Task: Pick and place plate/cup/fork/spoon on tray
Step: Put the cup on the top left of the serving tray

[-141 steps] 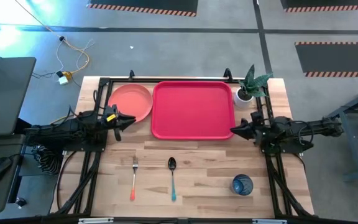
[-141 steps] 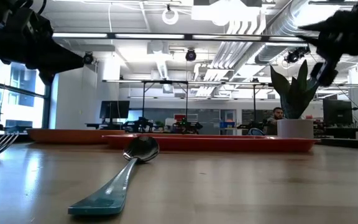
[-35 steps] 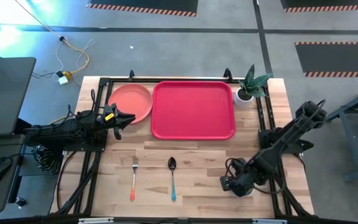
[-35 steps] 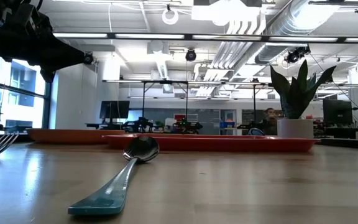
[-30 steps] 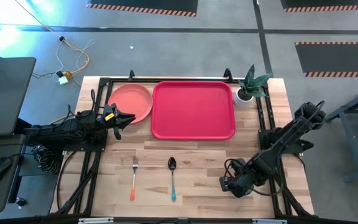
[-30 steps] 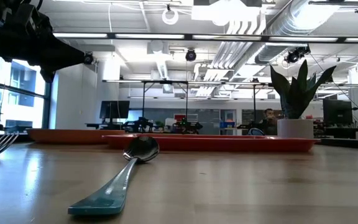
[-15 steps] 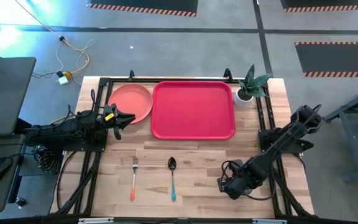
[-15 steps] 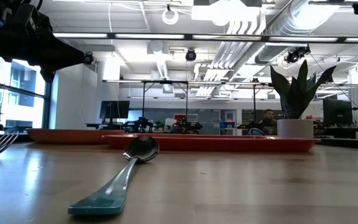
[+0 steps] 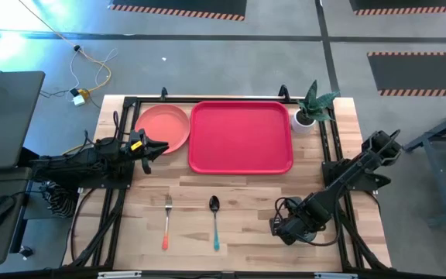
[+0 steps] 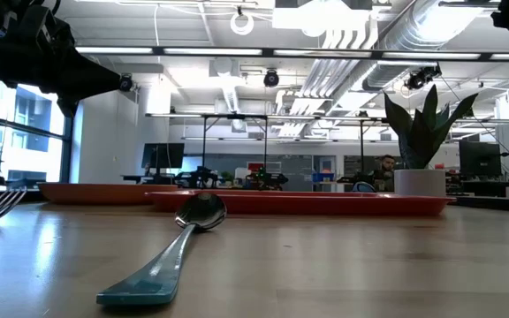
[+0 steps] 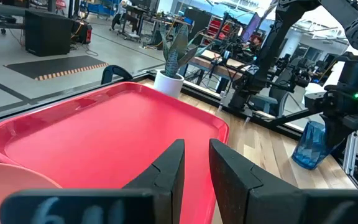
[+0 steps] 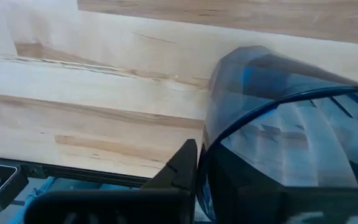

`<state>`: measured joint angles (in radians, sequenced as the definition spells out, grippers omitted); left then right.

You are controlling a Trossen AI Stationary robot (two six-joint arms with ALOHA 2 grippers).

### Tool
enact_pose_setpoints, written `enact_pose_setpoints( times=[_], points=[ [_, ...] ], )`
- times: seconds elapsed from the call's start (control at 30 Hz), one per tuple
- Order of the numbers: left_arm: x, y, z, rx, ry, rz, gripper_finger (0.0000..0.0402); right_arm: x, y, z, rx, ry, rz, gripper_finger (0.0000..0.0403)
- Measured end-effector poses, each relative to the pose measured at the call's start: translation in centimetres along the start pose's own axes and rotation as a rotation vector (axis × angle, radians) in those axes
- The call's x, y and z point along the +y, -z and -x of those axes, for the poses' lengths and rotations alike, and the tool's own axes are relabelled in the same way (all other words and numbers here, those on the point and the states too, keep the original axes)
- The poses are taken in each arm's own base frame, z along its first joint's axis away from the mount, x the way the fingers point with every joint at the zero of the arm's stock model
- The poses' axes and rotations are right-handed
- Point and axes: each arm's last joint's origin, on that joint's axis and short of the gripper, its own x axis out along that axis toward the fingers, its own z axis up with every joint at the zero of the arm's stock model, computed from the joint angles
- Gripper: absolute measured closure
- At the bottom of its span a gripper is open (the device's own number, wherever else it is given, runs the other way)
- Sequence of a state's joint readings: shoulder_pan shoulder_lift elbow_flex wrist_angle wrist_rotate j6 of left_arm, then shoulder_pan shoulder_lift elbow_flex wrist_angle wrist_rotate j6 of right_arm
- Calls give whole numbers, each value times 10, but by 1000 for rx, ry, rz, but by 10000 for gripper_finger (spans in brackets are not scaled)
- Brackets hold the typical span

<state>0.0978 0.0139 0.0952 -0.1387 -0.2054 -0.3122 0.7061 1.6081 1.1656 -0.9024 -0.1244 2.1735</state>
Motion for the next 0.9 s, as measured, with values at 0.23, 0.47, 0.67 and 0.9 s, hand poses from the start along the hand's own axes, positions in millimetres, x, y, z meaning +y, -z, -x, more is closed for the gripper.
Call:
enact_pose_setpoints(
  times=[0.23, 0.47, 0.67, 0.9],
  points=[
    [0, 0, 0, 0, 0, 0, 339, 6, -2, 6, 4, -10, -17, 399],
    [1, 0, 0, -6, -18, 0, 339, 19, -2, 32, -69, -78, -6, 401],
    [1, 0, 0, -10, -31, 0, 339, 34, -9, 57, -179, -180, 40, 402],
    [1, 0, 0, -10, -31, 0, 339, 54, -31, 85, -325, -277, 123, 402]
  ],
)
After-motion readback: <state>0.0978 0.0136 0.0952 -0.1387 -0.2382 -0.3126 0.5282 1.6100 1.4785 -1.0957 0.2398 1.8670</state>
